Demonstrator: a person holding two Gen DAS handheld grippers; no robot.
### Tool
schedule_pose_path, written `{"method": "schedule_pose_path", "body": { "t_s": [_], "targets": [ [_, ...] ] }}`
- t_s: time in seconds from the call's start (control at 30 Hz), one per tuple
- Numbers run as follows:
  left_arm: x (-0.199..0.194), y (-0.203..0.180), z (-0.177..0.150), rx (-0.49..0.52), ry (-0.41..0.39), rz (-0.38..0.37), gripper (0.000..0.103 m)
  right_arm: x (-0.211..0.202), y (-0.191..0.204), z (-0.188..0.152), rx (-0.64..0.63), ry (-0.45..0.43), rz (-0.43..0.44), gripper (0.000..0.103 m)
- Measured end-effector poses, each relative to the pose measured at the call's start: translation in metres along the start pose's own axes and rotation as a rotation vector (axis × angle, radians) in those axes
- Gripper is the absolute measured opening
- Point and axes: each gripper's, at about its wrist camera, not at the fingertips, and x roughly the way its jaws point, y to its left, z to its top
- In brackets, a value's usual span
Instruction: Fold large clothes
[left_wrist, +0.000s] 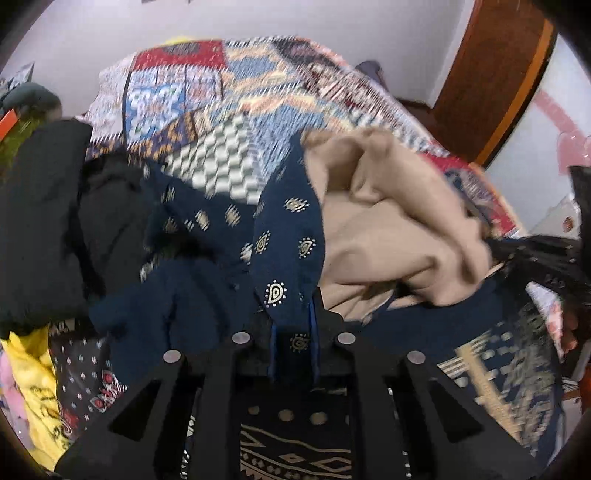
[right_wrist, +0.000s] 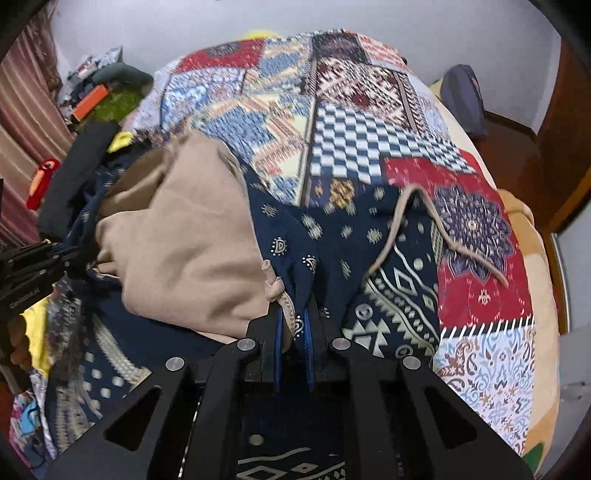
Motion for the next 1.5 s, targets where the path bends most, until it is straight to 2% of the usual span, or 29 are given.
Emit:
{"method": "schedule_pose_path", "body": {
  "t_s": [0.17,0.37,0.47,0.53,0.63,0.73,0.87,1.0,1.2,1.33,1.37,1.4,1.5],
  "targets": [
    [0.006,0.005,-0.004,-0.017,0.003,0.000,0.019,0.008,0.005,-0.006,-0.035,0.013,-0.039,0.011],
    [-0.008,0.002,0.004,-0.006,-0.008,0.000,0.022,-0.004,0.008,0.003,-0.079,0.040,-0.073,0.020],
    [-0.020,0.000,0.011,0.002,-0.037,0.002,0.037,-0.015,0.012,0.007,-0.100,0.015,-0.066,0.025],
    [-0.028,0.000,0.017,0.006,-0.074,0.019,0.050,-0.022,0.015,0.012,-0.117,-0.011,-0.065,0.033],
    [-0.036,0.001,0.030,0.010,-0.108,0.022,0.052,-0.031,0.019,0.021,-0.135,-0.061,-0.070,0.043],
    [-0.034,0.003,0.045,0.009,-0.114,0.013,0.054,-0.033,0.020,0.034,-0.135,-0.090,-0.055,0.047],
    [-0.020,0.004,0.066,0.018,-0.104,0.017,0.054,-0.022,0.020,0.050,-0.123,-0.088,-0.029,0.047],
    [0.000,0.002,0.080,0.030,-0.082,0.002,0.054,0.000,0.019,0.062,-0.118,-0.047,-0.016,0.047],
    [0.040,0.003,0.096,0.024,-0.022,0.003,0.054,0.037,0.011,0.074,-0.070,0.044,0.071,0.047],
    [0.060,0.007,0.101,-0.001,0.017,-0.032,0.053,0.058,0.001,0.080,-0.005,0.084,0.136,0.047],
    [0.065,0.008,0.101,-0.007,0.026,-0.038,0.052,0.061,-0.001,0.081,0.009,0.089,0.149,0.047],
    [0.069,0.008,0.101,-0.014,0.031,-0.046,0.045,0.064,-0.003,0.081,0.020,0.092,0.158,0.043],
    [0.077,0.009,0.099,-0.026,0.049,-0.071,0.022,0.072,-0.005,0.081,0.041,0.111,0.214,0.019]
  ]
}}
